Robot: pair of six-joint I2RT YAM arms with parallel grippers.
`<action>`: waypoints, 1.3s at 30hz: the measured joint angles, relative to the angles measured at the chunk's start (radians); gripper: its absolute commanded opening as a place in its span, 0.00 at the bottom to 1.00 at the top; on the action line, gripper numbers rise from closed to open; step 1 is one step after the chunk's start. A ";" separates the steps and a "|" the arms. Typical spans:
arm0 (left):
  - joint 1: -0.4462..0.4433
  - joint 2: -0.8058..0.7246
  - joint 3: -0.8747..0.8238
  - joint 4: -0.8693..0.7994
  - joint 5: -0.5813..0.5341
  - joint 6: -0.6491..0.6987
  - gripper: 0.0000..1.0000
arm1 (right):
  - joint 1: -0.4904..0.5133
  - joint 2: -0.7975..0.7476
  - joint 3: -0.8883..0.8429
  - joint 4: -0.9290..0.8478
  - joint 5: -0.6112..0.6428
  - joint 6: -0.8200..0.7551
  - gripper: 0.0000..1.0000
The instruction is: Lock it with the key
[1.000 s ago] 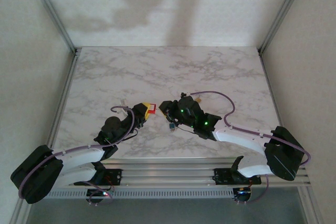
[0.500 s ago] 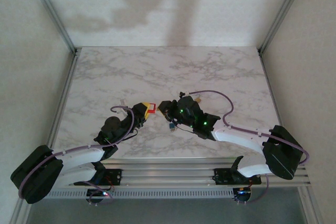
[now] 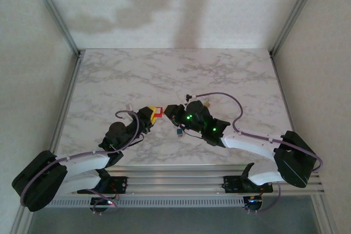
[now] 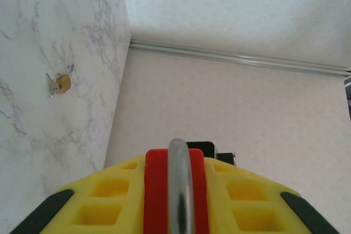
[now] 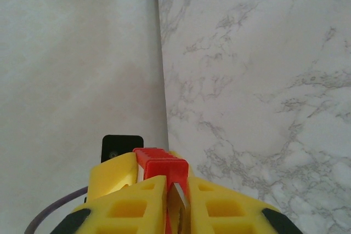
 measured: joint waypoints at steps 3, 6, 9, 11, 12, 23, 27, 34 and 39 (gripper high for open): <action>0.000 0.000 0.000 -0.001 0.000 -0.019 0.00 | 0.001 0.000 0.000 0.003 0.000 -0.024 0.17; -0.001 -0.001 0.000 -0.001 0.000 -0.042 0.00 | 0.003 0.000 -0.004 0.019 -0.001 -0.042 0.17; -0.003 -0.014 0.000 -0.021 0.000 -0.057 0.00 | 0.005 0.000 -0.023 0.054 -0.003 -0.052 0.16; -0.005 -0.024 0.000 -0.033 0.000 -0.064 0.00 | 0.006 0.000 -0.032 0.074 -0.005 -0.058 0.16; -0.005 -0.031 0.000 -0.041 0.000 -0.067 0.00 | 0.006 0.000 -0.034 0.078 -0.008 -0.060 0.16; -0.009 -0.045 0.000 -0.072 -0.008 -0.089 0.00 | 0.006 0.005 -0.072 0.156 -0.019 -0.066 0.14; -0.011 -0.045 0.000 -0.075 -0.008 -0.090 0.00 | 0.006 0.005 -0.087 0.183 -0.021 -0.066 0.12; -0.012 -0.046 0.001 -0.076 -0.008 -0.093 0.00 | 0.006 0.005 -0.098 0.212 -0.020 -0.057 0.11; -0.012 -0.052 0.007 -0.080 -0.013 -0.092 0.00 | 0.006 0.005 -0.100 0.233 -0.019 -0.046 0.07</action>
